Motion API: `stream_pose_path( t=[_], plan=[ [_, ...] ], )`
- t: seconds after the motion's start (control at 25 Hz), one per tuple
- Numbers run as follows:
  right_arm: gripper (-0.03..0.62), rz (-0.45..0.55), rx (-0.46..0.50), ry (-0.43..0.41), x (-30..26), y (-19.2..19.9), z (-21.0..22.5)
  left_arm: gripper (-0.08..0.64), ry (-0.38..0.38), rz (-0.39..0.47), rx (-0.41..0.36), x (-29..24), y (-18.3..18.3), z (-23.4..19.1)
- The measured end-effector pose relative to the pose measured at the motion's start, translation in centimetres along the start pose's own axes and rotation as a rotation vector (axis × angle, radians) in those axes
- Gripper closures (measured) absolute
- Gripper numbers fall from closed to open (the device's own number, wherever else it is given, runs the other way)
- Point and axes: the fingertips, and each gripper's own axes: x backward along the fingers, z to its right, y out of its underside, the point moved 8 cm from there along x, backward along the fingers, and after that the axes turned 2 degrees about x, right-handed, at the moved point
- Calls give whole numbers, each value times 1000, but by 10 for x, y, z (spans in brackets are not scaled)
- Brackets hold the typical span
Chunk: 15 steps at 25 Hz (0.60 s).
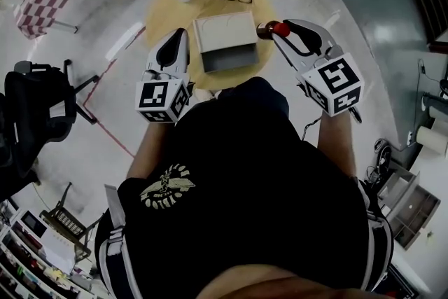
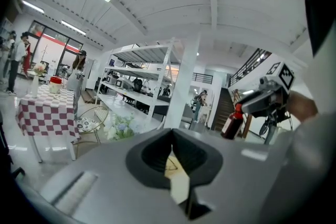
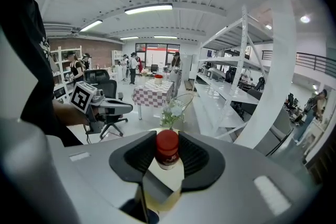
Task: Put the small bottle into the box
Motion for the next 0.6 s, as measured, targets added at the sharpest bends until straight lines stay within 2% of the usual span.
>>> stream_pose_path(
  t=[0.28,0.6],
  plan=[
    [453,46,36,-5,20,-16,8,560,12,-18,-5,-13,5,9],
    [453,51,57,-78,17,-7,9,560,-32,-40,-6,-11,11,16]
  ],
)
